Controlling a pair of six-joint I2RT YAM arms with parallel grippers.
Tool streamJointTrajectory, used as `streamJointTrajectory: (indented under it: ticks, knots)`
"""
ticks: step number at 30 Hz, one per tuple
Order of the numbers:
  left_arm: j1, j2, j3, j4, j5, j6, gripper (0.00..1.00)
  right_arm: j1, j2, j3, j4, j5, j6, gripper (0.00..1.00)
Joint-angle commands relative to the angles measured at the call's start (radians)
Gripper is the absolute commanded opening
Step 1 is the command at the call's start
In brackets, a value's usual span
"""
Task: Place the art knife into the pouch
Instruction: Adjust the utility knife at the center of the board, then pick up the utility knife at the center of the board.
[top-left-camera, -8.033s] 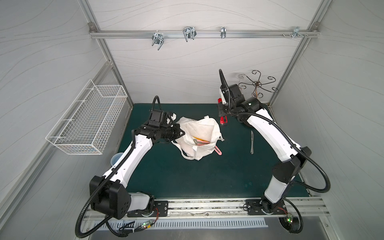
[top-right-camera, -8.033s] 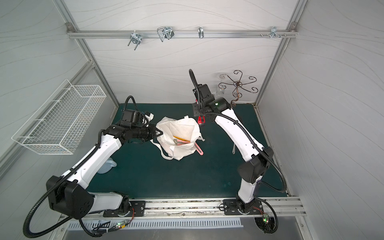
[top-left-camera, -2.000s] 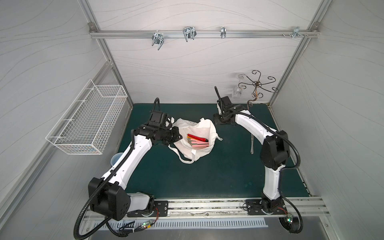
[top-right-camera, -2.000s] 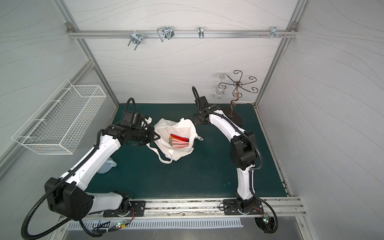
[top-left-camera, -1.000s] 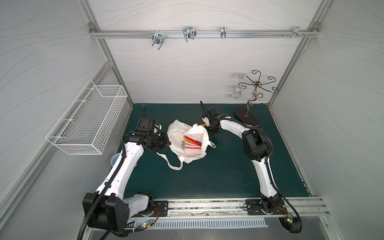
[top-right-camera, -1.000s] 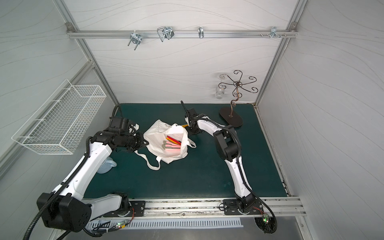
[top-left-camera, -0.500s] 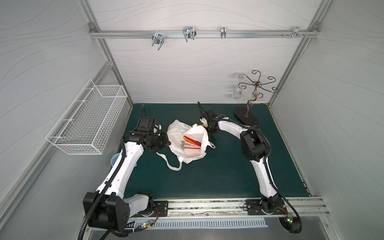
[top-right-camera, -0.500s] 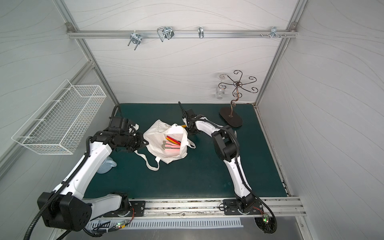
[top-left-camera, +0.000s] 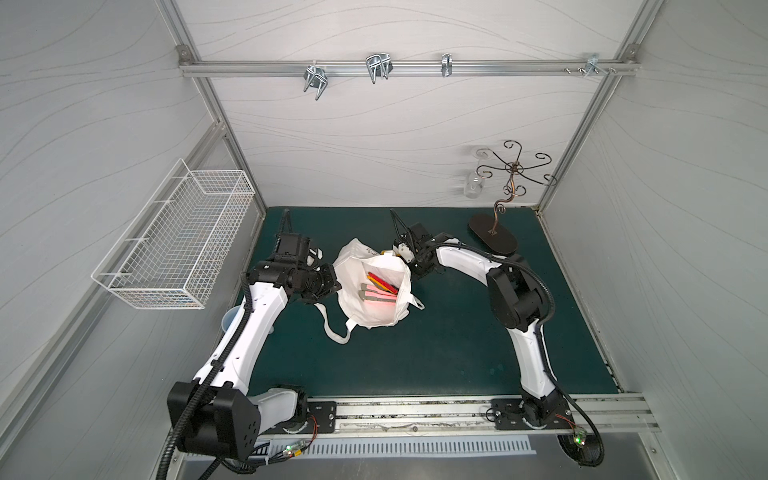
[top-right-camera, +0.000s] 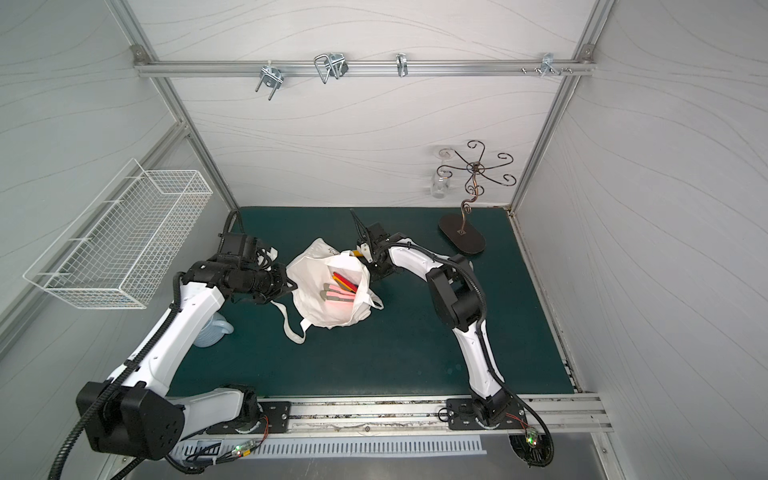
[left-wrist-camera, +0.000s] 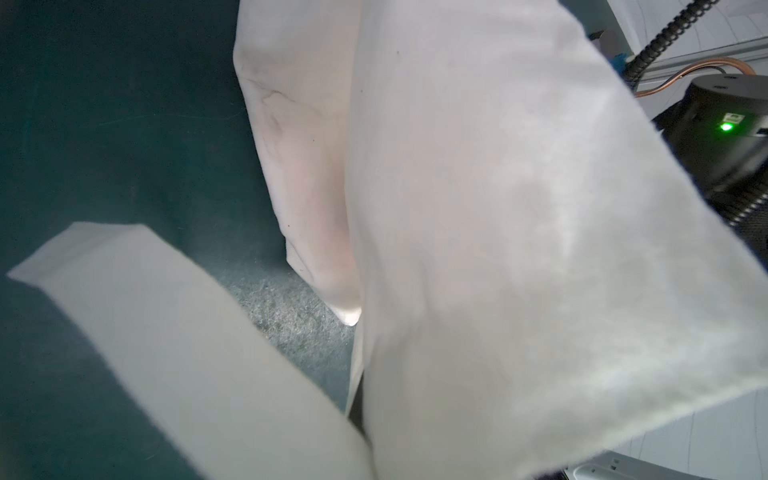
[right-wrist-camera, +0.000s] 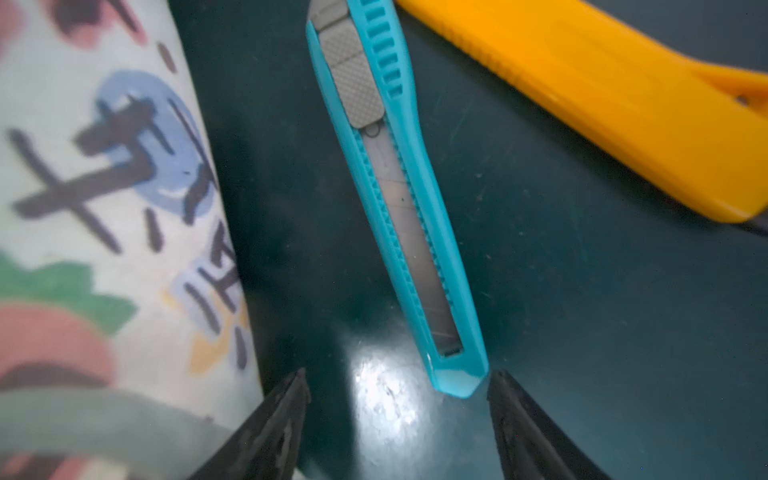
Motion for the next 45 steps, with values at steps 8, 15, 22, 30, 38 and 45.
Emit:
streamJointTrajectory:
  ticks: [8,15,22,30,38,45]
  knots:
    - [0.010,-0.003,0.033,0.000,0.003,0.019,0.00,-0.001,0.077,0.157,-0.039,0.032,-0.083,0.73]
    - [0.010,-0.005,0.045,-0.012,0.002,0.024,0.00,0.000,0.135,0.186,-0.030,0.016,-0.099,0.73]
    - [0.011,-0.013,0.018,0.005,0.016,0.019,0.00,0.012,0.189,0.177,-0.030,0.039,-0.127,0.74]
    - [0.013,-0.006,0.027,0.009,0.024,0.019,0.00,0.038,0.221,0.150,-0.042,0.108,-0.131,0.61]
    - [0.013,0.014,0.055,-0.006,0.037,0.023,0.00,0.003,0.161,0.052,-0.028,0.116,-0.081,0.27]
    - [0.013,0.031,0.071,-0.009,0.039,0.023,0.00,-0.045,0.041,-0.096,-0.026,0.105,0.039,0.24]
